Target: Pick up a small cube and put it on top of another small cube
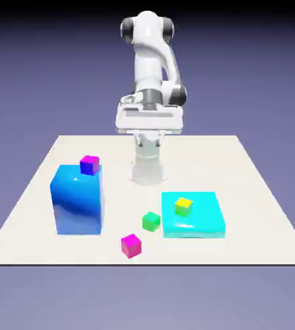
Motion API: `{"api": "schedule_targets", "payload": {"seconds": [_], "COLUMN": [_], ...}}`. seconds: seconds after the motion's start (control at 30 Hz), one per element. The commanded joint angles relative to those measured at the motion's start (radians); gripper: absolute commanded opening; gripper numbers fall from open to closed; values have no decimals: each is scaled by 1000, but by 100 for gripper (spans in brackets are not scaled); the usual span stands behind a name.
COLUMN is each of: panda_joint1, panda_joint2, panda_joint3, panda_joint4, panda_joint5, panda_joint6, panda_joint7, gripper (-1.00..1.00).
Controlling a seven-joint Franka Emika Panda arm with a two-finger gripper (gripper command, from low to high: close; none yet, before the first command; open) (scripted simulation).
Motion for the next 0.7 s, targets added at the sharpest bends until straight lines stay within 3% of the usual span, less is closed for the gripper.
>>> {"api": "schedule_targets", "payload": {"seconds": [0.0,0.67], "panda_joint1": [-14,-293], "panda_joint2": [36,761], "panda_joint3": [6,130], "panda_joint4": [23,485], "panda_joint5": [9,185], "panda_joint6": [-27,-557], "panda_joint7": [25,514], "gripper": [0,0]}}
